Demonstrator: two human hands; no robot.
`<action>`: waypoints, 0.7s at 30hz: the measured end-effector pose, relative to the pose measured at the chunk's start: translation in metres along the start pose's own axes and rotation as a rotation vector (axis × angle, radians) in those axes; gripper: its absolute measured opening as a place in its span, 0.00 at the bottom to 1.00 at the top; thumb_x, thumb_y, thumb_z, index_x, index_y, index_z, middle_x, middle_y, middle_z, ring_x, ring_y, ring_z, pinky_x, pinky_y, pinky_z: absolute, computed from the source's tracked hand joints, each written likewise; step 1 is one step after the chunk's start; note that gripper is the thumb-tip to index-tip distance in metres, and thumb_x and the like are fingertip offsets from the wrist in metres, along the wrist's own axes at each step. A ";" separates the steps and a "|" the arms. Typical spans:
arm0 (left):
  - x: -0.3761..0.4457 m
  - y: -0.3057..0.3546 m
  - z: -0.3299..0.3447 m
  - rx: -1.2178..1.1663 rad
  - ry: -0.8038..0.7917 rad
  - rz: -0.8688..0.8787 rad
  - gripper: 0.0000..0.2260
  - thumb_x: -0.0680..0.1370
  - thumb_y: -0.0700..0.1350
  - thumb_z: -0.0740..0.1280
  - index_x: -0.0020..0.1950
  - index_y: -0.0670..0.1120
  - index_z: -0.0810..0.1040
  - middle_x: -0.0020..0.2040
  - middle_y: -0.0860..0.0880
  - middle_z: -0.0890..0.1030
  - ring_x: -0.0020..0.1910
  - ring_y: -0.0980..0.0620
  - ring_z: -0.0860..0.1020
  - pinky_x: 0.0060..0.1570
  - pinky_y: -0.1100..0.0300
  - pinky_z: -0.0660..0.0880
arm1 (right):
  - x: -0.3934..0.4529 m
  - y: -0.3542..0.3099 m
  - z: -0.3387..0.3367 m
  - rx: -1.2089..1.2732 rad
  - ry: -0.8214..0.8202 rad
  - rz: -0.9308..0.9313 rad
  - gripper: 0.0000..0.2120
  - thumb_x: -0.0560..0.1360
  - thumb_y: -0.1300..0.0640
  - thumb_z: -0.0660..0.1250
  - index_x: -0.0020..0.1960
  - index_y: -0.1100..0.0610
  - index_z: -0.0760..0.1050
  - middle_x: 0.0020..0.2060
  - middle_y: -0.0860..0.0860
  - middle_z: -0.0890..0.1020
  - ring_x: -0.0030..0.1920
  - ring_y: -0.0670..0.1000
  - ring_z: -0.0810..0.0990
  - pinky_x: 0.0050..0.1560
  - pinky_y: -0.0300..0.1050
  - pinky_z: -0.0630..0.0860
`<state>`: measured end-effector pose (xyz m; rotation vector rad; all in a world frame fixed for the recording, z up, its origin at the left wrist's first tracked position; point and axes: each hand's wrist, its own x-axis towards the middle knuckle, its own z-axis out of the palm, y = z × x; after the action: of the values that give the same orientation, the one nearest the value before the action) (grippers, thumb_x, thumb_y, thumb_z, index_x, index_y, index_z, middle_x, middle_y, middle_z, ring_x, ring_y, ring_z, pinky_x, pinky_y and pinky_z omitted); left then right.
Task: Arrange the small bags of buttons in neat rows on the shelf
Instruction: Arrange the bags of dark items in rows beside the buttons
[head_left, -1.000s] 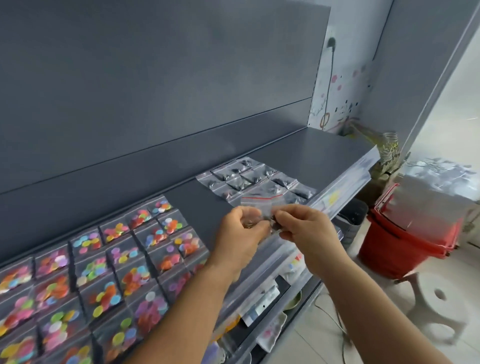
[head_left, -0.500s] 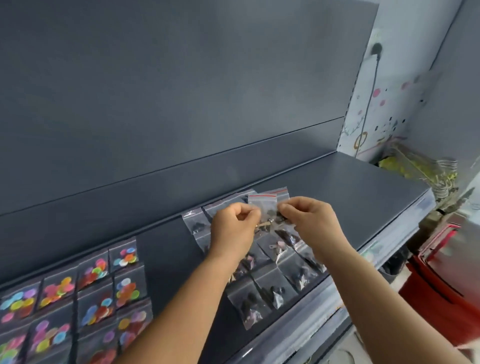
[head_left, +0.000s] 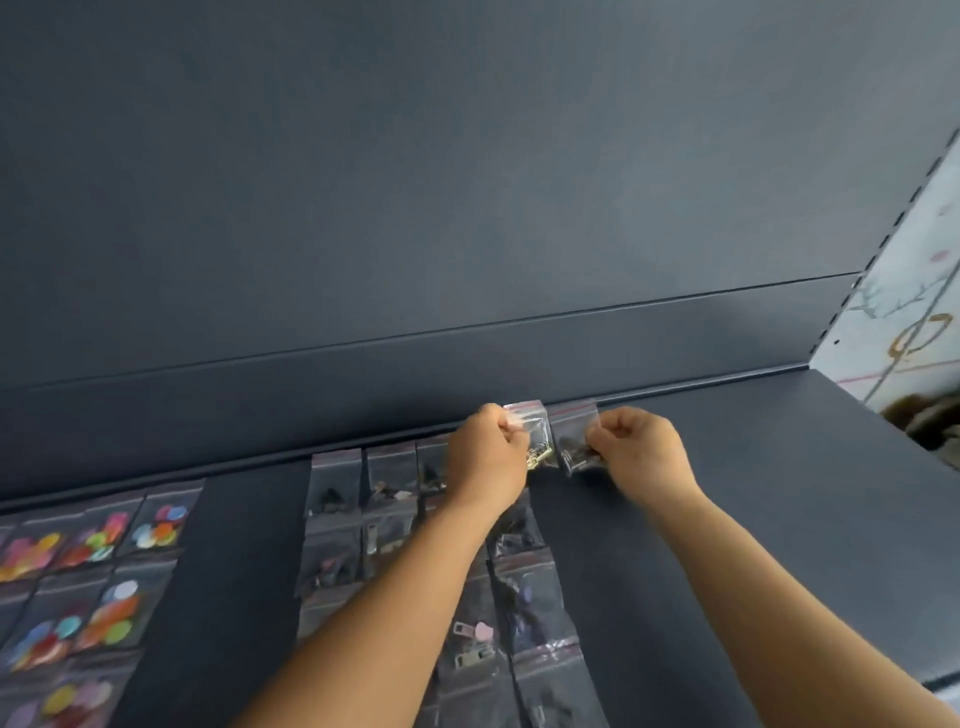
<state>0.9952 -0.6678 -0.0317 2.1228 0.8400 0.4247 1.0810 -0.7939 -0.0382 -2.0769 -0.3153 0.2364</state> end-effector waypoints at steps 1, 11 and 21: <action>0.003 0.002 0.005 0.039 -0.010 -0.005 0.03 0.76 0.42 0.64 0.48 0.44 0.75 0.45 0.45 0.82 0.45 0.44 0.79 0.45 0.52 0.76 | 0.007 0.002 0.000 -0.022 -0.013 -0.006 0.06 0.72 0.60 0.66 0.38 0.54 0.78 0.32 0.49 0.82 0.36 0.51 0.79 0.36 0.42 0.72; 0.007 0.000 0.019 0.441 0.111 0.220 0.16 0.77 0.44 0.67 0.64 0.46 0.70 0.60 0.47 0.74 0.61 0.47 0.68 0.58 0.56 0.67 | 0.022 0.015 0.001 -0.321 -0.069 -0.158 0.14 0.72 0.57 0.68 0.57 0.55 0.72 0.50 0.51 0.74 0.51 0.56 0.75 0.45 0.43 0.68; -0.023 -0.009 0.023 0.715 -0.181 0.445 0.23 0.79 0.36 0.60 0.74 0.43 0.63 0.71 0.46 0.69 0.68 0.45 0.67 0.68 0.54 0.62 | 0.004 0.020 -0.009 -0.475 -0.154 -0.493 0.09 0.74 0.64 0.64 0.47 0.55 0.81 0.46 0.52 0.81 0.49 0.56 0.76 0.47 0.49 0.75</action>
<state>0.9874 -0.6922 -0.0531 2.9772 0.4343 0.1502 1.0897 -0.8091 -0.0511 -2.3613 -1.0433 0.0186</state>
